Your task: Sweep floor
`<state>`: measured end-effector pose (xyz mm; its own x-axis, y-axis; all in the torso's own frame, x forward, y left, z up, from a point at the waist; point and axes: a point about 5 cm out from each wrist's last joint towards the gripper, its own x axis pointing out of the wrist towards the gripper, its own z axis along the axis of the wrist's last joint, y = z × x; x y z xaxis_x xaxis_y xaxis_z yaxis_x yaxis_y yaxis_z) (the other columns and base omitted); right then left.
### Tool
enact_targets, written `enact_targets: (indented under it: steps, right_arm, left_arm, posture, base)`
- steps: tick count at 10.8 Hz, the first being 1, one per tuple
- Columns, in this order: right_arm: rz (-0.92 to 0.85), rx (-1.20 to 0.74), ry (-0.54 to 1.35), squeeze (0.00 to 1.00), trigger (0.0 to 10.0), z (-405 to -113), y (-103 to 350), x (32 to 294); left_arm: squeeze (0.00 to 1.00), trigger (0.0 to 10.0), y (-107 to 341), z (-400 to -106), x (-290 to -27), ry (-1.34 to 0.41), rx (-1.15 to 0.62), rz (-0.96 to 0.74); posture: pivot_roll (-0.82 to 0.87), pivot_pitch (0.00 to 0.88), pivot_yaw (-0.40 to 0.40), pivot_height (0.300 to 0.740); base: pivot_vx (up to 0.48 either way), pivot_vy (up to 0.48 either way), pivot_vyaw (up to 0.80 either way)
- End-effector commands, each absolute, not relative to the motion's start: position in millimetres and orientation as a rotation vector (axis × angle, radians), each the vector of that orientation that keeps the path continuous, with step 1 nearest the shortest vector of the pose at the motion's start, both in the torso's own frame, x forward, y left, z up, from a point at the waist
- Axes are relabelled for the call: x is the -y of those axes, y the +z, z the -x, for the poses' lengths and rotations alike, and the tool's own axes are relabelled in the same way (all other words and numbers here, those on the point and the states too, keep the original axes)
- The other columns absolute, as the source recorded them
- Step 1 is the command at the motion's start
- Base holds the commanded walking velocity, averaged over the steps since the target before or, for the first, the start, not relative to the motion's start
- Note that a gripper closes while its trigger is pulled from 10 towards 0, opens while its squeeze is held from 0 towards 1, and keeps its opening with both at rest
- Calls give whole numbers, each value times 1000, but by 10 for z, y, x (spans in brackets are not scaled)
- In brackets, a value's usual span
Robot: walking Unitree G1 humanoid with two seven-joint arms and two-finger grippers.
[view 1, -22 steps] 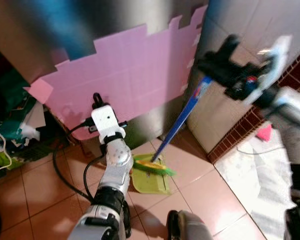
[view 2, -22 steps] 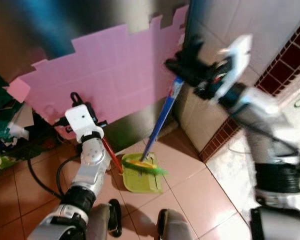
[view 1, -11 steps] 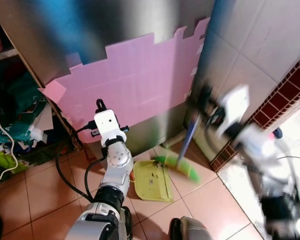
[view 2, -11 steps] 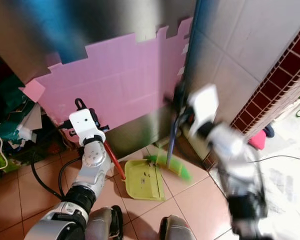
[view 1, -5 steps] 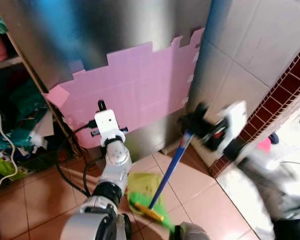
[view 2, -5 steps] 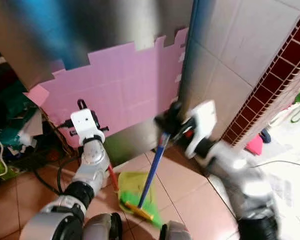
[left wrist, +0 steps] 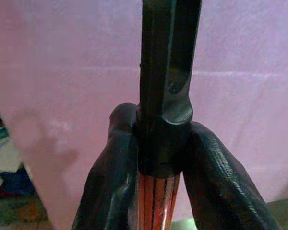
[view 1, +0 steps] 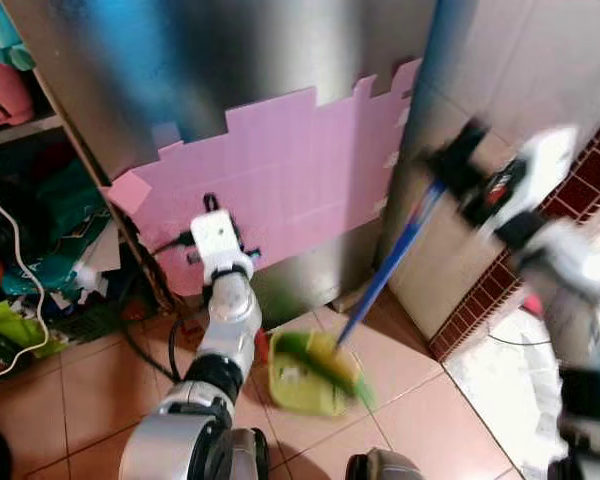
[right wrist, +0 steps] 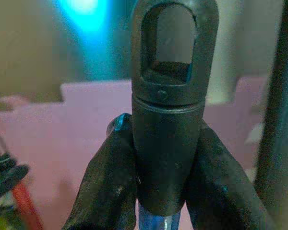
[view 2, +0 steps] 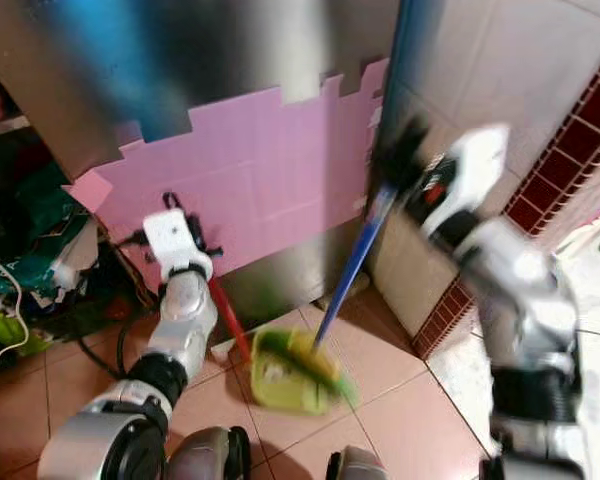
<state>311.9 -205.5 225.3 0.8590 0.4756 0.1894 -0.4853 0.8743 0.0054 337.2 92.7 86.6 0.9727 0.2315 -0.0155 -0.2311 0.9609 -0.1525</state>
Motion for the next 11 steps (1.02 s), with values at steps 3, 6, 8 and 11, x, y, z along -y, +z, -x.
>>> enact_targets:
  steps: [3, 6, 8, 11]
  right_arm:
    - [-13, 320, 444, 0, 10000, -3221, 2487, 2176]
    - [188, 307, 172, 0, 10000, -3267, 2292, 2352]
    - [163, 187, 86, 0, 10000, -3155, 1844, 2218]
    - [127, 108, -21, 0, 10000, -3060, 1447, 1999]
  left_arm:
    - [0, 10000, 1005, -3471, -935, 229, 39, 163]
    - [0, 10000, 972, -3493, -908, 197, -34, 205]
    - [0, 10000, 1047, -3486, -855, 57, 2, 258]
    - [0, 10000, 987, -3413, -902, 95, -24, 198]
  posture:
    - [-167, 0, 88, 740]
    - [-153, 0, 90, 740]
    - [-142, 0, 88, 740]
    - [-120, 0, 92, 740]
  base:
    - [0, 0, 0]
    - [0, 0, 0]
    - [0, 0, 0]
    - [0, 0, 0]
